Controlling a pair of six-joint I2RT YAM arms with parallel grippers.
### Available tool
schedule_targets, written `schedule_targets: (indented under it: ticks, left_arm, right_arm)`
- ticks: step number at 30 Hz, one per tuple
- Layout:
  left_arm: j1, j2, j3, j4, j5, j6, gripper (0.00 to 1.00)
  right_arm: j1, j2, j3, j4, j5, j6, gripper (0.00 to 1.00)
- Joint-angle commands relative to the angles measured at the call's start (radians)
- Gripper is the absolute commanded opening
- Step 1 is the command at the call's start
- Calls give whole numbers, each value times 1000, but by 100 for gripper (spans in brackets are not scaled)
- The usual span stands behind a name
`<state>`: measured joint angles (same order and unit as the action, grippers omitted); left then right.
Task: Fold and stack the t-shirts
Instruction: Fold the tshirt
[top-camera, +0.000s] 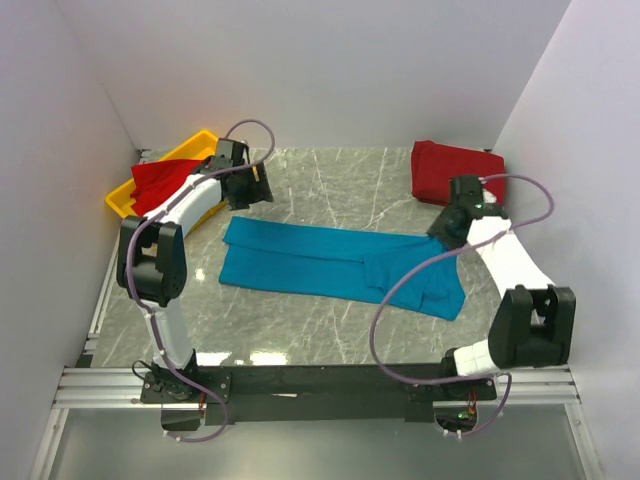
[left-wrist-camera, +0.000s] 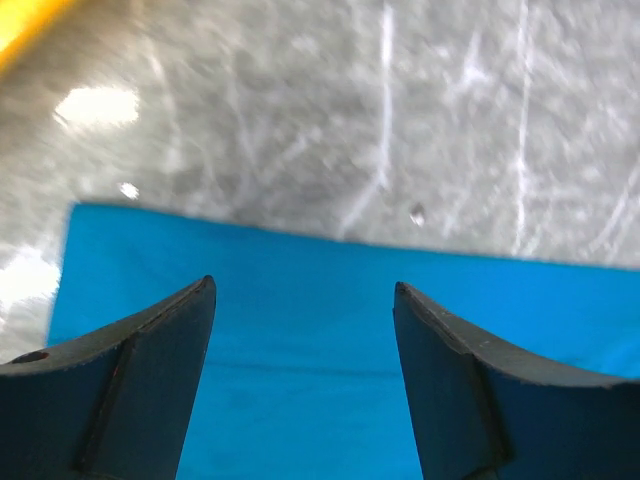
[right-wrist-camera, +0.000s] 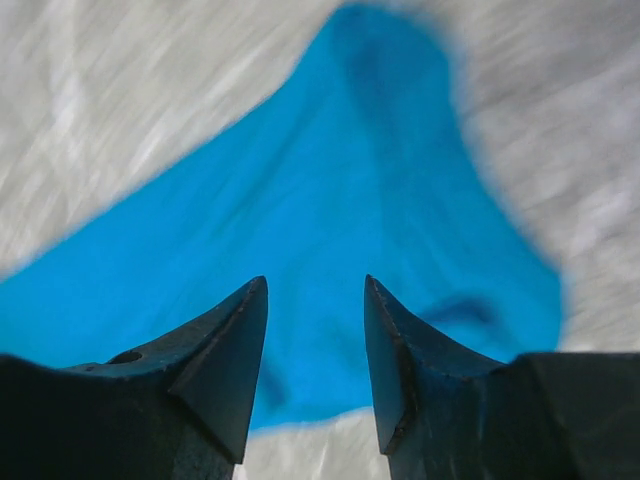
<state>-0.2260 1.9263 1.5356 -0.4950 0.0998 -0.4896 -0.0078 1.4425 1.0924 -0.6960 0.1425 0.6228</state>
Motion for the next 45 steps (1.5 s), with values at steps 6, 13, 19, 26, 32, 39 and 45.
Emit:
schedule_targets:
  ticks: [6,13,19,26,32,39,45]
  left_arm:
    - [-44,-65,-117,29,32,22,76]
    - [-45,-87,-169,33,28,14,76]
    - [-46,-110,-212,38,8,13,76]
    - [-47,-110,-223,42,17,3,76]
    - [-47,-105,-218,42,20,5,76]
    - [-46,-105,-226,44,21,0,76]
    - [-46,-110,-224,44,17,-1,76]
  right_arm:
    - [348,-44,-51,82,-139,75,45]
    - [518,143,13,82,-130,75,39]
    - [581,246,40,36,-70,71,36]
    - [589,245,37,0,-6,84,36]
    - [594,252,24,-14,37,100,35]
    - [595,283,23,-2,39,92,35]
    - [595,308,12,4,25,92,34]
